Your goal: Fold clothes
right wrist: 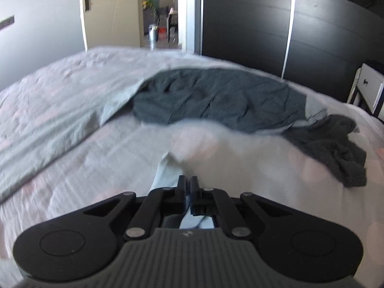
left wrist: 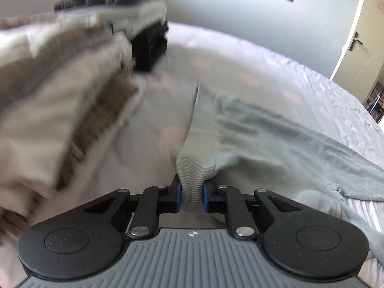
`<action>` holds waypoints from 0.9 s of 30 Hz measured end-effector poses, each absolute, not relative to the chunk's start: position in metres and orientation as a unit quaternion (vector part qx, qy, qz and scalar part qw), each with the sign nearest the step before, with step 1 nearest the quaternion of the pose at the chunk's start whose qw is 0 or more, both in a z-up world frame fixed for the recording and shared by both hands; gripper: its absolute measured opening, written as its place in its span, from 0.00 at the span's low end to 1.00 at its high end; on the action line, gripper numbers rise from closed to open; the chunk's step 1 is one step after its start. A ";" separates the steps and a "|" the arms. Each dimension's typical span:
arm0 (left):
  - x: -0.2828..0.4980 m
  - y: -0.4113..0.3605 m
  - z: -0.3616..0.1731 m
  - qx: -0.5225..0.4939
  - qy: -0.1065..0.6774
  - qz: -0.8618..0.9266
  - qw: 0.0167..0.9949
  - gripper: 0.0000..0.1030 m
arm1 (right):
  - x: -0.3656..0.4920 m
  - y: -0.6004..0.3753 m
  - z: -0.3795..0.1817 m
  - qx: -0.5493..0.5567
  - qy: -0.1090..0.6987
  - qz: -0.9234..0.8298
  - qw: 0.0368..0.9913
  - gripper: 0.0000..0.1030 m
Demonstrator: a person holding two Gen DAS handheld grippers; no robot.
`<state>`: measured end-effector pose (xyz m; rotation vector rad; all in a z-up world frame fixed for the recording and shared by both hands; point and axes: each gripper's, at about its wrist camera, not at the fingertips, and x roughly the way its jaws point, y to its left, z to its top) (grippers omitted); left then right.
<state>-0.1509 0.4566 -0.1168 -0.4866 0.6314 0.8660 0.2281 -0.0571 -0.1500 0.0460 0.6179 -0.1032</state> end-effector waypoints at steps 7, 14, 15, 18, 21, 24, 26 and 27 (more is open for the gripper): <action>-0.149 0.449 -0.103 -0.157 0.308 0.442 0.828 0.17 | 0.231 -0.086 -0.144 0.079 0.310 -0.085 0.944 0.00; -0.143 0.475 -0.132 -0.206 0.351 0.433 0.804 0.18 | 0.240 -0.079 -0.154 0.057 0.364 -0.063 0.928 0.05; -0.143 0.475 -0.134 -0.207 0.352 0.433 0.803 0.18 | 0.241 -0.078 -0.156 0.053 0.371 -0.066 0.925 0.10; -0.143 0.476 -0.140 -0.211 0.359 0.432 0.800 0.18 | 0.245 -0.087 -0.164 0.088 0.400 -0.075 0.909 0.46; -0.140 0.477 -0.143 -0.215 0.360 0.433 0.798 0.18 | 0.244 -0.098 -0.174 0.164 0.426 -0.050 0.888 0.47; -0.141 0.477 -0.142 -0.223 0.356 0.431 0.798 0.18 | 0.240 -0.095 -0.175 0.198 0.424 -0.001 0.884 0.37; -0.141 0.476 -0.142 -0.223 0.355 0.432 0.799 0.18 | 0.239 -0.089 -0.176 0.207 0.427 0.034 0.879 0.12; -0.141 0.476 -0.142 -0.221 0.354 0.433 0.799 0.18 | 0.237 -0.084 -0.174 0.196 0.425 0.041 0.883 0.05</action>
